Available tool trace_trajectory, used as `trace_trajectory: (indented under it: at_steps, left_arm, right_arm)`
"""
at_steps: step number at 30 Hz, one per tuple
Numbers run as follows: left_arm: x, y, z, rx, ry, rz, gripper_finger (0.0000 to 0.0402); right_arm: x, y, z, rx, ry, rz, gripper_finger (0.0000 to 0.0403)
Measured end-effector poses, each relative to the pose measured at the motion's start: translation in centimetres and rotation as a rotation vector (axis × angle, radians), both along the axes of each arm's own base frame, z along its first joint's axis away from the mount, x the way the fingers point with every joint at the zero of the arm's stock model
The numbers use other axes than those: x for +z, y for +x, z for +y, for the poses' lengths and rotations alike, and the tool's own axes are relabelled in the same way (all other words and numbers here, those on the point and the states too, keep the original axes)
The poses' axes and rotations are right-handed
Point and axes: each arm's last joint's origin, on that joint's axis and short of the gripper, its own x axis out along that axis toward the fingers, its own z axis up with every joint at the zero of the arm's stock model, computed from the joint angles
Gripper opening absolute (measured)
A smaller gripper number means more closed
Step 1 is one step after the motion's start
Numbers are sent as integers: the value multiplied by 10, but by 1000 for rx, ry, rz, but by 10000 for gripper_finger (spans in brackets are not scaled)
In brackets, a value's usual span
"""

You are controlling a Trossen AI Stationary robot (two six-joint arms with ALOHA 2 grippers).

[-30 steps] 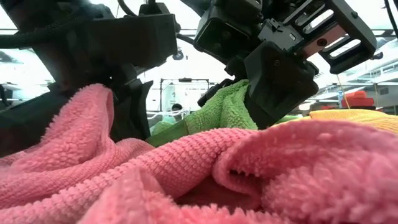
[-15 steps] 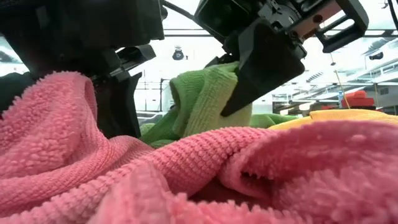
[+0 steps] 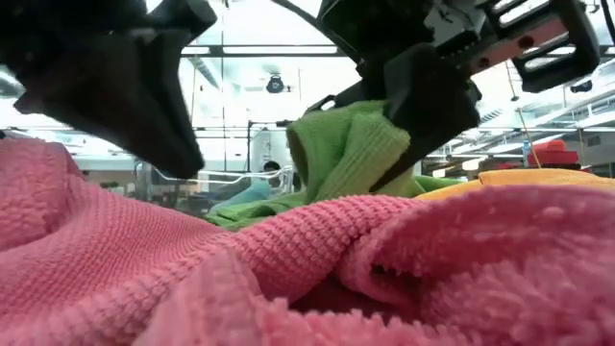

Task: Fold microfiber towels
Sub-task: Fold the left green microfiber towel

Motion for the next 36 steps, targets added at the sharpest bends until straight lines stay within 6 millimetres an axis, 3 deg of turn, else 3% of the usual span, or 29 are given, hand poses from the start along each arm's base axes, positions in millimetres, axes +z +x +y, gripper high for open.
trace_trajectory:
  at_steps: [8,13,19,22,25,31,36]
  left_arm:
    - [11,16,4,110,-52,-214,41]
    - [-4,39,19,221,-99,-277,48]
    - [-29,52,23,308,-158,-320,110]
    - [-35,47,15,331,-134,-371,136]
    - [-41,31,4,340,-87,-482,137]
    - [-63,7,0,324,-171,-598,98]
    - [-63,13,0,92,-265,-508,57]
  right_arm:
    - [0,-3,3,14,-16,9,41]
    - [0,-3,3,6,-27,3,41]
    - [0,-2,3,-21,-20,12,41]
    - [0,-2,3,-30,-15,18,41]
    - [0,-2,3,-33,-18,15,41]
    - [2,0,3,-34,-8,-16,41]
    - [2,0,3,-34,-7,-19,41]
